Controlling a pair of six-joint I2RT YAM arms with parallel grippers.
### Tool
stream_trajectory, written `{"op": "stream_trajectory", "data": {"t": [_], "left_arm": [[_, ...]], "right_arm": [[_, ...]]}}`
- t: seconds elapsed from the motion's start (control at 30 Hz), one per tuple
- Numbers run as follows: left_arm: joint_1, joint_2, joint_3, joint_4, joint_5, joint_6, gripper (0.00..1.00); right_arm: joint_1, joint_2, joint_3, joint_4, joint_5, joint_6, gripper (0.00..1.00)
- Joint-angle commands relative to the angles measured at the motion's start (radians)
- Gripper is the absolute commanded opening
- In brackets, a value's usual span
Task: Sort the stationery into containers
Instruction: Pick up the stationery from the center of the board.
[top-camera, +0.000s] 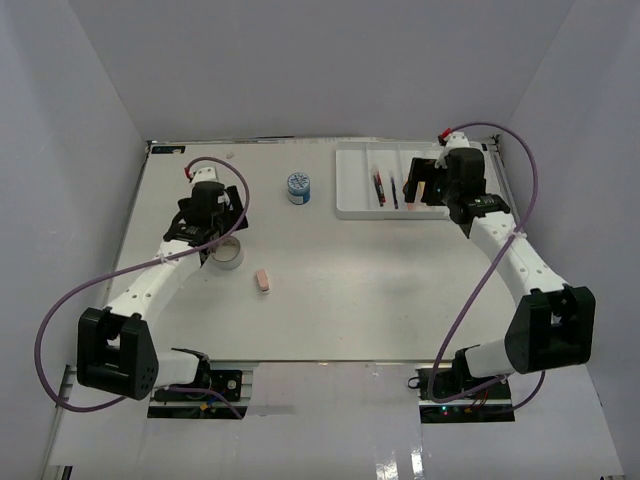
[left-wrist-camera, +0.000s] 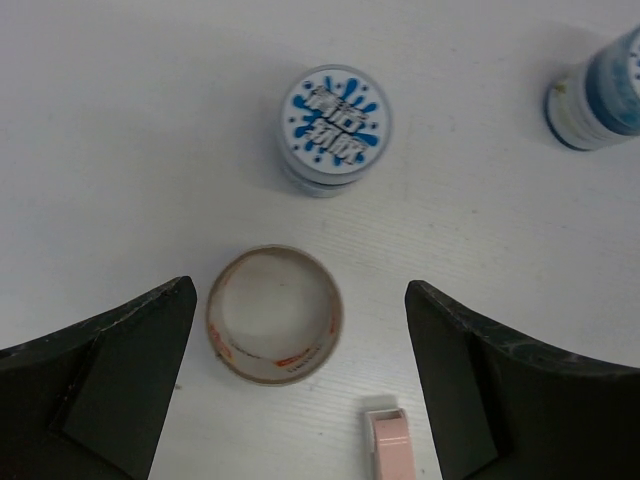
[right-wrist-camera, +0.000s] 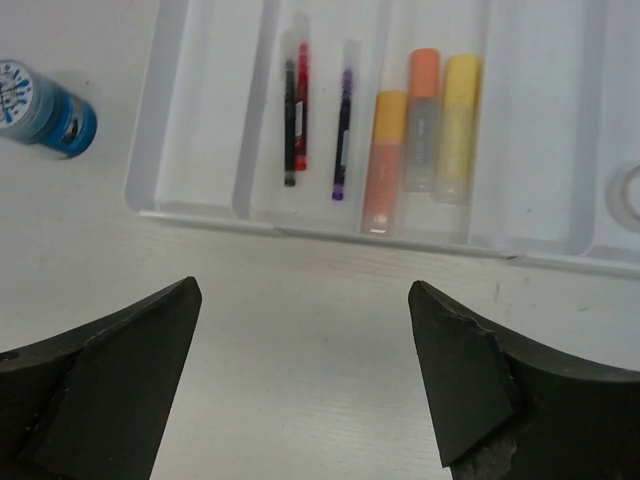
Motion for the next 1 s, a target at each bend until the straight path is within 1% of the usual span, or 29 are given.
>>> {"op": "stream_trajectory", "data": {"t": [0.0,0.03,0.1,0.2,0.33,0.37,0.5,0.63,0.73,0.77,0.83,0.87,0.93,0.97], "left_arm": [[0.090,0.000,-0.043,-0.026,0.012,-0.055,0.96],[0.126,0.005,-0.060,-0.022,0.028,-0.061,0.96],[0.147,0.037,-0.061,-0.023,0.040,-0.075,0.96],[0.179,0.089,-0.058,-0.025,0.058,-0.087,0.95],[0.207,0.140,-0.060,-0.018,0.095,-0.106,0.88],[0.208,0.149,-0.061,-0.017,0.098,-0.107,0.87],[0.207,0.188,-0.064,-0.020,0.109,-0.107,0.82],[0.207,0.212,-0.069,-0.018,0.121,-0.114,0.74],[0.207,0.220,-0.074,-0.023,0.125,-0.117,0.69],[0.207,0.218,-0.077,-0.025,0.122,-0.118,0.64],[0.207,0.220,-0.080,-0.025,0.115,-0.120,0.60],[0.207,0.220,-0.081,-0.026,0.117,-0.121,0.55],[0.207,0.220,-0.084,-0.026,0.120,-0.123,0.50],[0.207,0.220,-0.083,-0.028,0.123,-0.123,0.44]], "right_arm": [[0.023,-0.074,-0.112,0.083,-0.128,-0.004,0.92],[0.039,-0.104,-0.135,0.096,-0.151,0.005,0.93],[0.052,-0.129,-0.201,0.135,-0.198,0.019,0.94],[0.067,-0.164,-0.252,0.173,-0.252,0.029,0.97],[0.082,-0.187,-0.327,0.192,-0.285,0.029,0.98],[0.084,-0.198,-0.338,0.224,-0.291,0.028,0.97],[0.084,-0.217,-0.364,0.239,-0.292,0.020,0.92],[0.084,-0.229,-0.372,0.250,-0.301,0.016,0.90],[0.084,-0.234,-0.375,0.253,-0.304,0.014,0.90],[0.084,-0.234,-0.379,0.255,-0.306,0.014,0.90],[0.084,-0.237,-0.384,0.262,-0.306,0.013,0.90],[0.084,-0.240,-0.390,0.265,-0.306,0.014,0.90],[0.084,-0.243,-0.398,0.273,-0.308,0.014,0.90],[0.084,-0.244,-0.404,0.282,-0.309,0.014,0.90]]}}
